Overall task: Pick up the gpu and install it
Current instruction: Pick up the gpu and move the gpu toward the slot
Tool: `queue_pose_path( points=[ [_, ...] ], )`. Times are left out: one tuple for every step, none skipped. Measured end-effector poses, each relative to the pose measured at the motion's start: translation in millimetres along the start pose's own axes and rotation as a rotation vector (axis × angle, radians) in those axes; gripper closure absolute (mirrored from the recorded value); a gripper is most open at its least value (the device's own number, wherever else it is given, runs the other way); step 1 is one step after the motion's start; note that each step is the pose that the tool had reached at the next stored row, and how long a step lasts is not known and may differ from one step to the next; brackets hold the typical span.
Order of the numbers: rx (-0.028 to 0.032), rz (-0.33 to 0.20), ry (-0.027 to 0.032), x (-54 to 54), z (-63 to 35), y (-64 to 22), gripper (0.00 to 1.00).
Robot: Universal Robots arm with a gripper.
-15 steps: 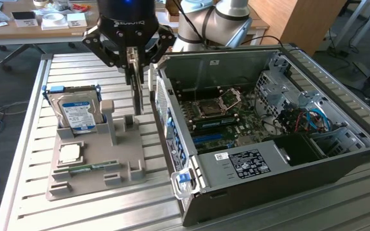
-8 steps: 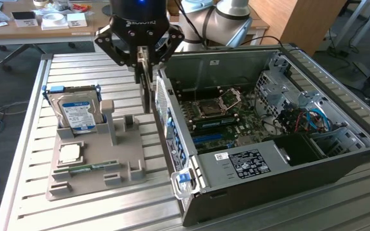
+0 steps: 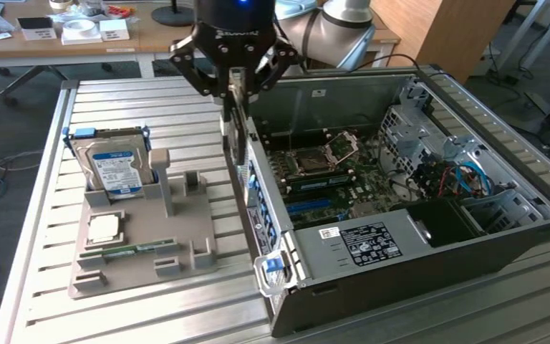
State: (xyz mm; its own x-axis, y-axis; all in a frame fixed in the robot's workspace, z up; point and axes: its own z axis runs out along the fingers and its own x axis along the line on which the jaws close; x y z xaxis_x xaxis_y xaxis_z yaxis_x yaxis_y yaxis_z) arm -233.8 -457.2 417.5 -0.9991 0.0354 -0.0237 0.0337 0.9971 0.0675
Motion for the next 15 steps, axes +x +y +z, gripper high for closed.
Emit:
queue_pose_path(
  points=[
    [-0.0003,0.000,0.0000,-3.8,0.1,0.2,0.73],
    [-0.0007,0.000,0.0000,-8.1,0.2,0.3,0.73],
    [-0.0010,0.000,0.0001,-12.3,0.3,0.4,0.73],
    [-0.0015,0.000,0.0000,-16.6,0.4,0.6,0.73],
    [-0.0020,0.000,0.0001,-21.0,0.5,0.7,0.73],
    [-0.0024,0.000,0.0001,-25.3,0.7,0.9,0.73],
    [-0.0027,0.000,0.0001,-29.6,0.8,1.0,0.73],
    [-0.0031,0.000,0.0001,-34.0,0.9,1.2,0.73],
    [-0.0036,0.000,0.0002,-38.6,1.0,1.3,0.73],
    [-0.0043,0.000,0.0002,-43.3,1.1,1.5,0.73],
    [-0.0051,0.000,0.0002,-47.8,1.2,1.6,0.73],
    [-0.0059,0.000,0.0001,-52.4,1.4,1.8,0.73],
    [-0.0064,0.000,0.0003,-56.8,1.5,1.9,0.73],
    [-0.0072,0.000,0.0003,-61.4,1.6,2.1,0.73],
    [-0.0080,0.000,0.0003,-65.7,1.7,2.3,0.73]
  ],
)
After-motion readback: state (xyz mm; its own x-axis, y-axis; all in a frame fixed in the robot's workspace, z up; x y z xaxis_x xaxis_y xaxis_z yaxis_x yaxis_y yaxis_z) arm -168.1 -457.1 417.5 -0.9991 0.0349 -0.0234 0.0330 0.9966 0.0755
